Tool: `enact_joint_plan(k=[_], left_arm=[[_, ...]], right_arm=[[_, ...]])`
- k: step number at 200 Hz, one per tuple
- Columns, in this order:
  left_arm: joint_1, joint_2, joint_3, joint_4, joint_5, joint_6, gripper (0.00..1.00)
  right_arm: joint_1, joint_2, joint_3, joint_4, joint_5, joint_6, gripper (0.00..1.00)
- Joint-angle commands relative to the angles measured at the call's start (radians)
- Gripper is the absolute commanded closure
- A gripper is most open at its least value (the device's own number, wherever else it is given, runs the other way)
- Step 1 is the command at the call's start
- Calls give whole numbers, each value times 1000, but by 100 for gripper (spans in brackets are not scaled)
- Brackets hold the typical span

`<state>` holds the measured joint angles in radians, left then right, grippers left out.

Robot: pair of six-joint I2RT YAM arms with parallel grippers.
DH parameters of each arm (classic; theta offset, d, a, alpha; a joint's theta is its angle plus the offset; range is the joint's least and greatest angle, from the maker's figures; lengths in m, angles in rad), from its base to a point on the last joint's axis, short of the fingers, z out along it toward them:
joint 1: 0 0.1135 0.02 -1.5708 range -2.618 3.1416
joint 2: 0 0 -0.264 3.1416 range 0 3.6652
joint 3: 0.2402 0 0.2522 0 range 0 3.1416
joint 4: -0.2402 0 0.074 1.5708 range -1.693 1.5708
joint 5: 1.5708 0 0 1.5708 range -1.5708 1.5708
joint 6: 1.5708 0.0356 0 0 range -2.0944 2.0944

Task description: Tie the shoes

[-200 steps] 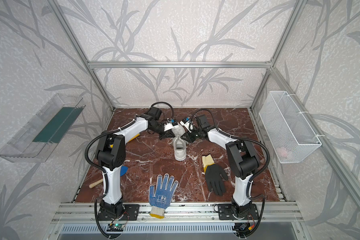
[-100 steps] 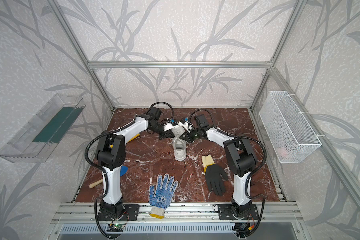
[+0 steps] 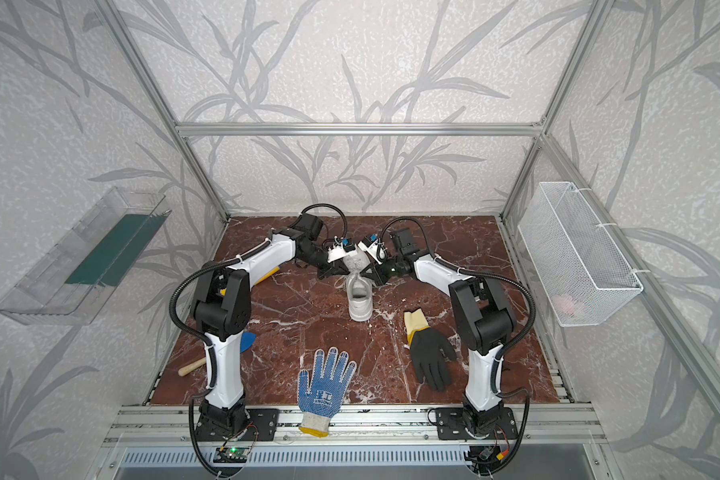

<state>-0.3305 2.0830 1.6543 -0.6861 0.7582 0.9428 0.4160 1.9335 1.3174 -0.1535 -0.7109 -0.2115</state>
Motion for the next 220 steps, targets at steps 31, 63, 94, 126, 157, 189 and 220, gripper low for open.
enact_joint_plan(k=[31, 63, 94, 126, 157, 189, 220], left_arm=[[18, -48, 4, -39, -26, 32, 100], [19, -49, 7, -51, -29, 45, 100], [21, -50, 7, -58, -39, 58, 100], [24, -41, 6, -69, -41, 62, 100], [27, -36, -2, -71, -37, 65, 100], [33, -30, -15, -74, -40, 66, 100], [43, -32, -37, -63, -37, 61, 100]], right_arm=[[-11, -56, -22, -17, -1, -5, 100], [-13, -59, -27, -20, 1, -9, 100], [-16, -64, -39, -24, 11, -9, 100], [-20, -62, -44, -47, 26, -14, 100], [-24, -65, -58, -49, 31, -15, 100], [-28, -57, -62, -53, 31, -12, 100], [-33, -51, -61, -65, 32, -12, 100]])
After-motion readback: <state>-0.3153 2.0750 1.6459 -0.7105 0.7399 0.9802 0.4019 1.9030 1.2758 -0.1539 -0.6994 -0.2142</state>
